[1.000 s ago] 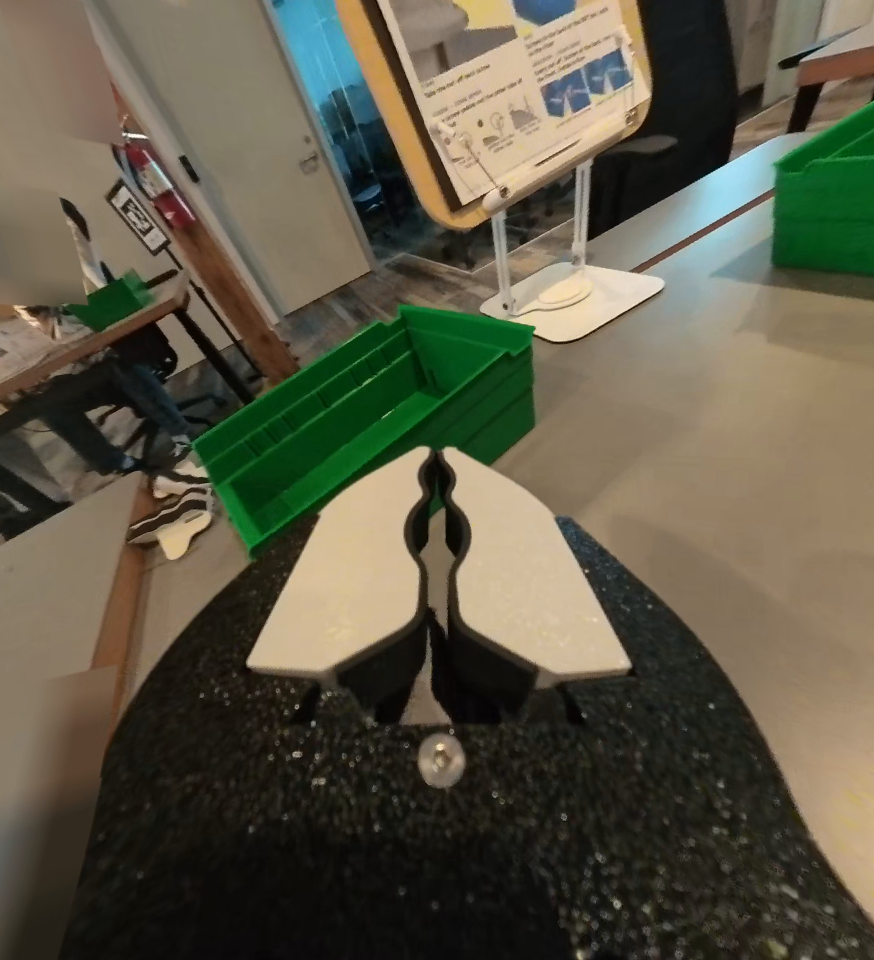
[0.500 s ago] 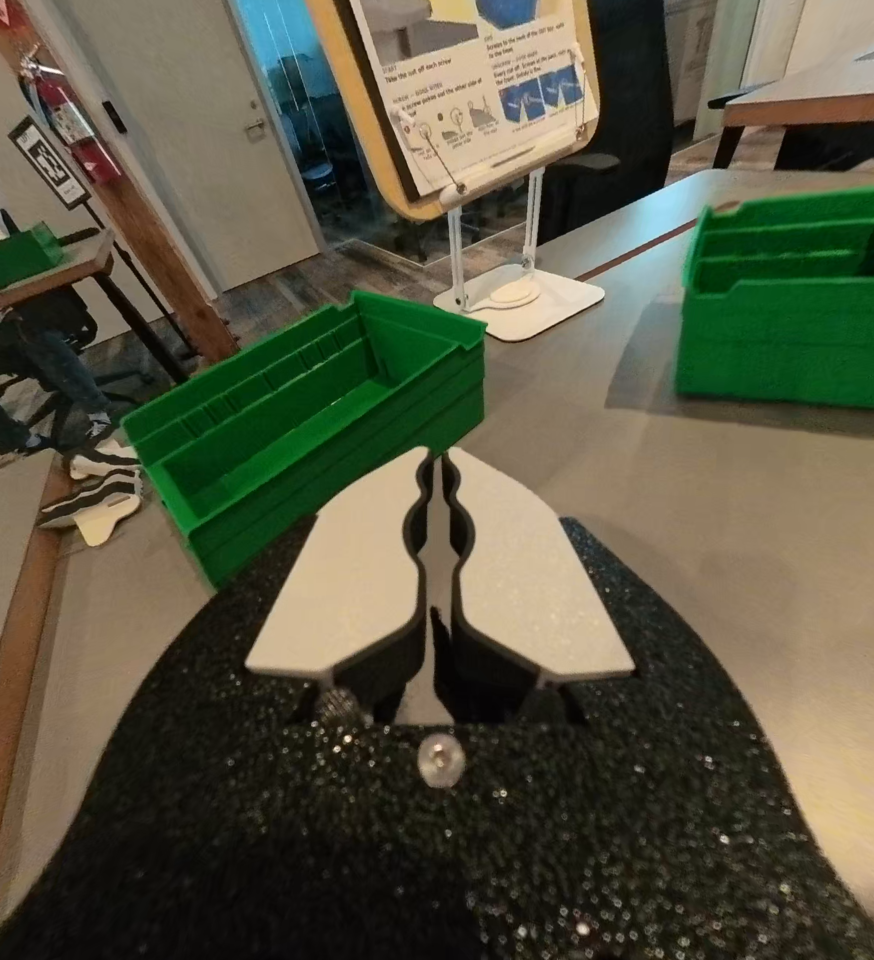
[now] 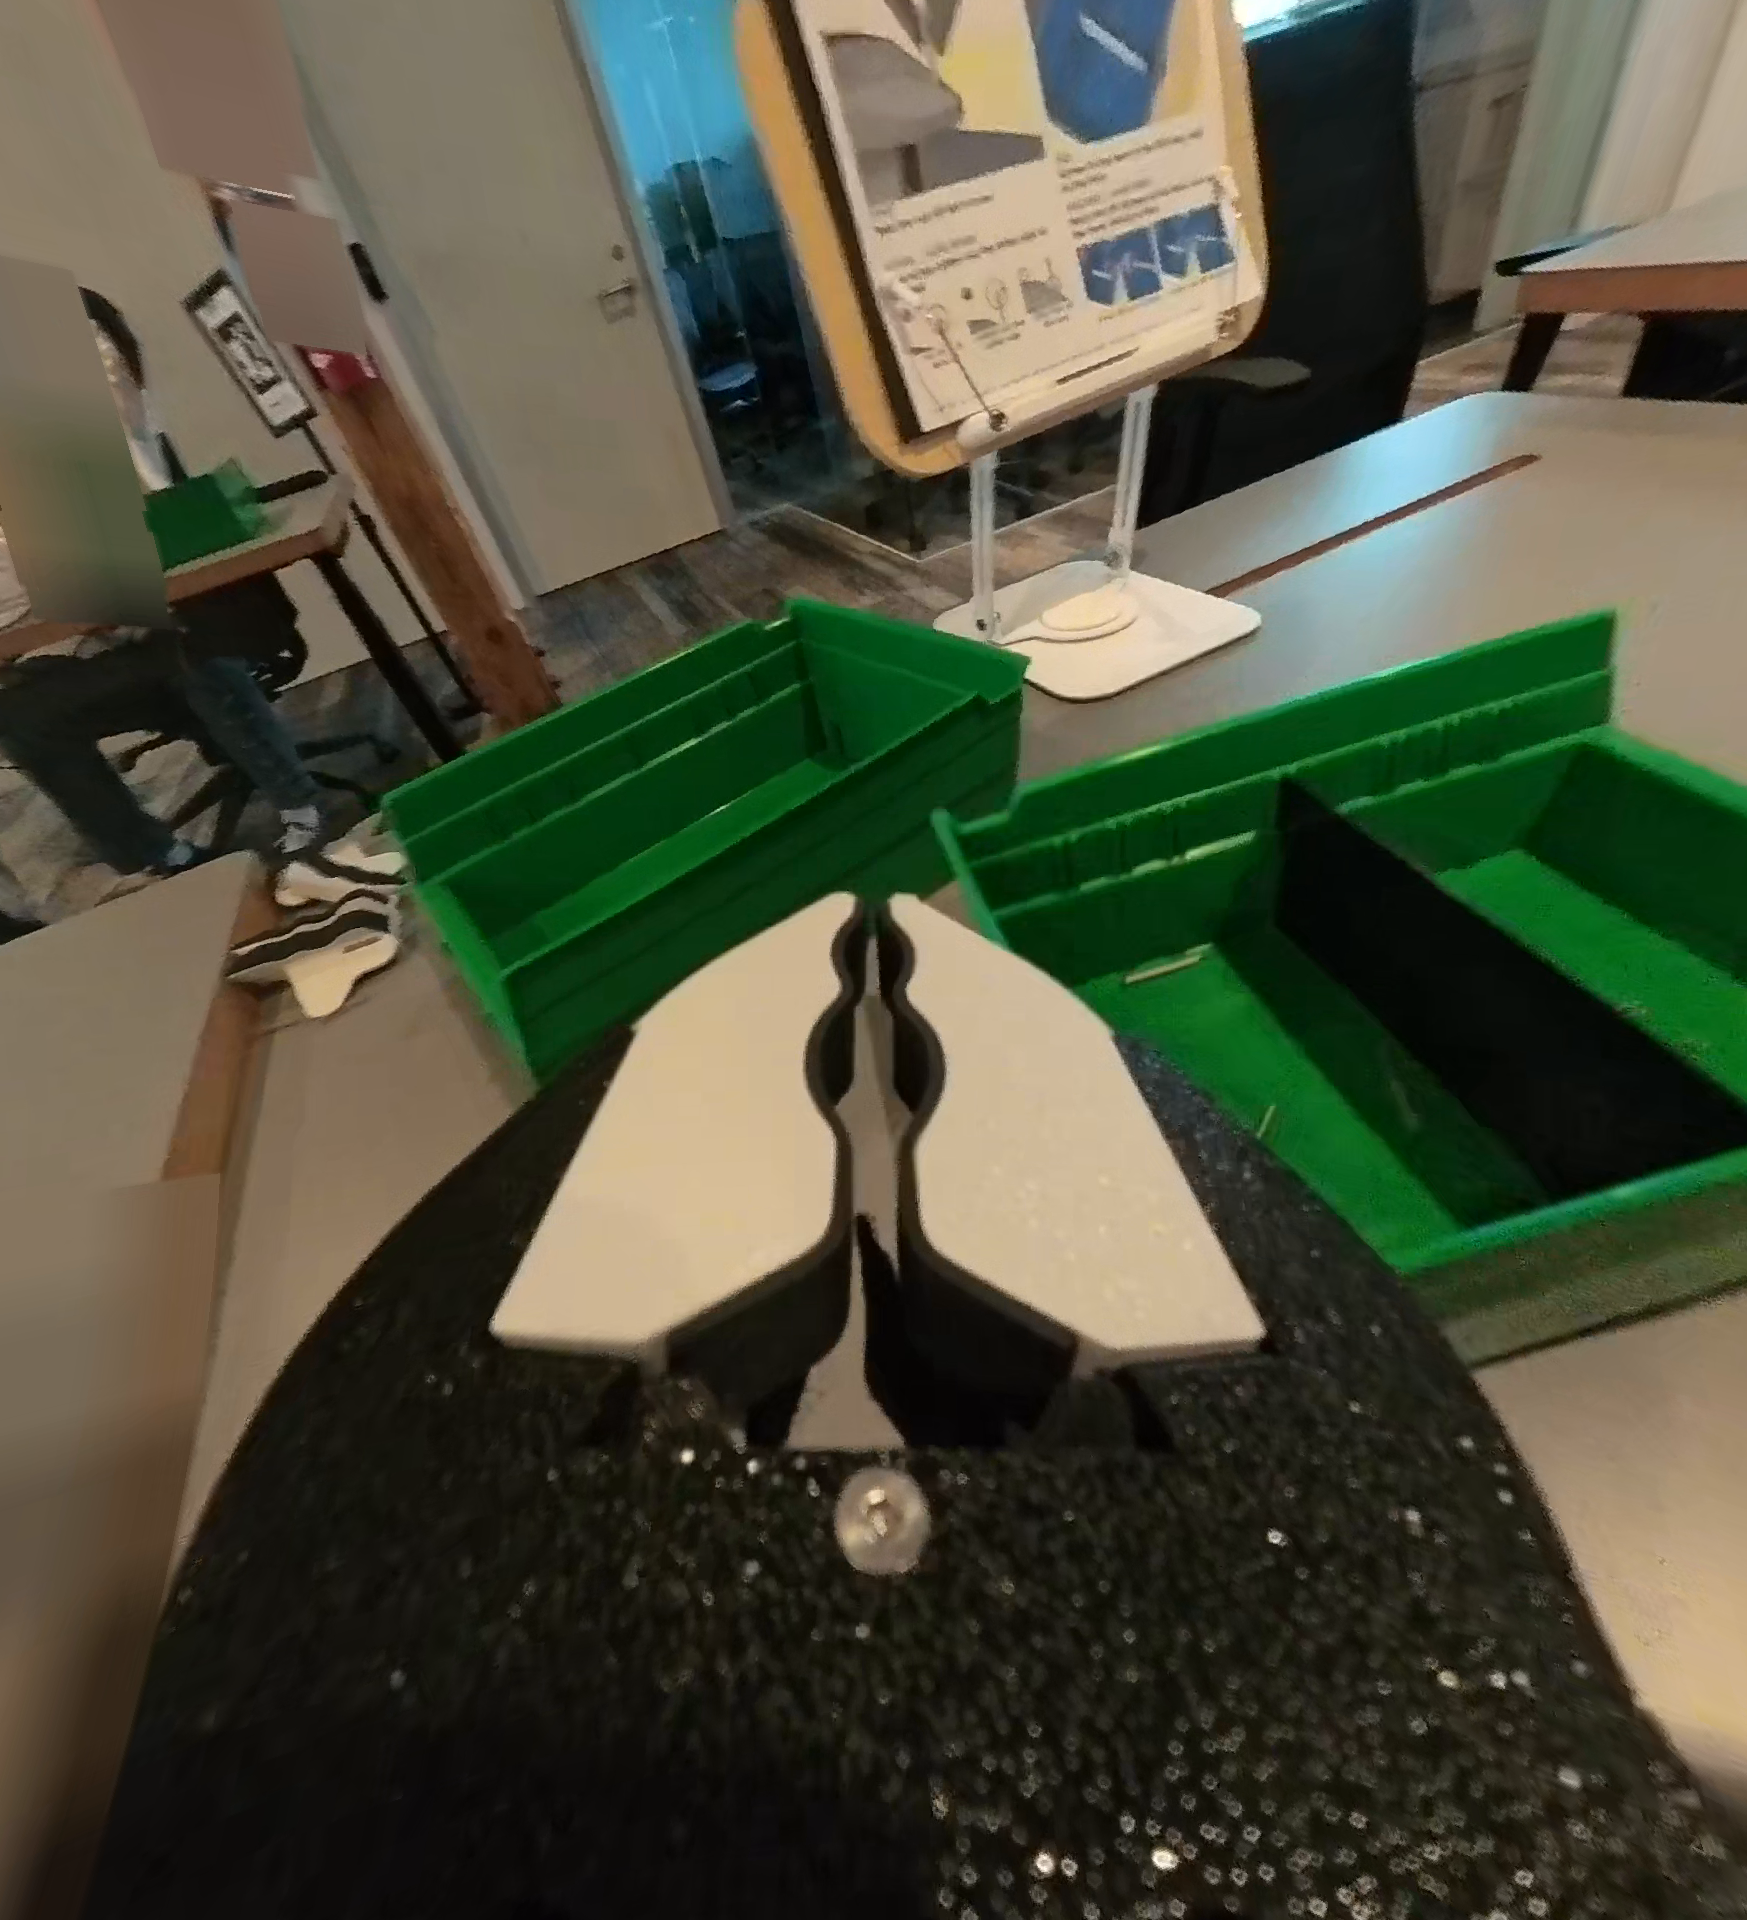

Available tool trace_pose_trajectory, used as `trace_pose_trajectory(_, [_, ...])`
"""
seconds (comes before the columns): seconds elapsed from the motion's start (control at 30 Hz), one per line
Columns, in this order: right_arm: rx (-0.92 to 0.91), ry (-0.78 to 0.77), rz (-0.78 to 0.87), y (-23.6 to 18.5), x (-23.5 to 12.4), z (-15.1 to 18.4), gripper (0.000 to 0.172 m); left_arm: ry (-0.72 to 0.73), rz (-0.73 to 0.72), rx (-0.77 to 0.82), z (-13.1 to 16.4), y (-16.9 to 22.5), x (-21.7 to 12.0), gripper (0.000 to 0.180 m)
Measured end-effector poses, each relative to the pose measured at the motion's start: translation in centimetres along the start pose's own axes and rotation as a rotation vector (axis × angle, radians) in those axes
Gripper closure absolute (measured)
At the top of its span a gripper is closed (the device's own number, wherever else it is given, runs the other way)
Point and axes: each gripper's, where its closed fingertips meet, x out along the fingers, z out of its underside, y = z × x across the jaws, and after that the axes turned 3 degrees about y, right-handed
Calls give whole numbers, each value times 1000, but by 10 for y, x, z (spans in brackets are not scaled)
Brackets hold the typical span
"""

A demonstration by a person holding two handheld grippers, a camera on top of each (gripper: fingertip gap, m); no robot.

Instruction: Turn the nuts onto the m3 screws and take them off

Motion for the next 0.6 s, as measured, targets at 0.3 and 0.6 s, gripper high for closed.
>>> trace_pose_trajectory(0.3, [18,343,-201,-8,60,-87,152,-58,38,-135,9,5,-51,180])
trace_pose_trajectory(0.6, [135,200,343,171,9,-37,170,-387,495,-470,59,93,-81,180])
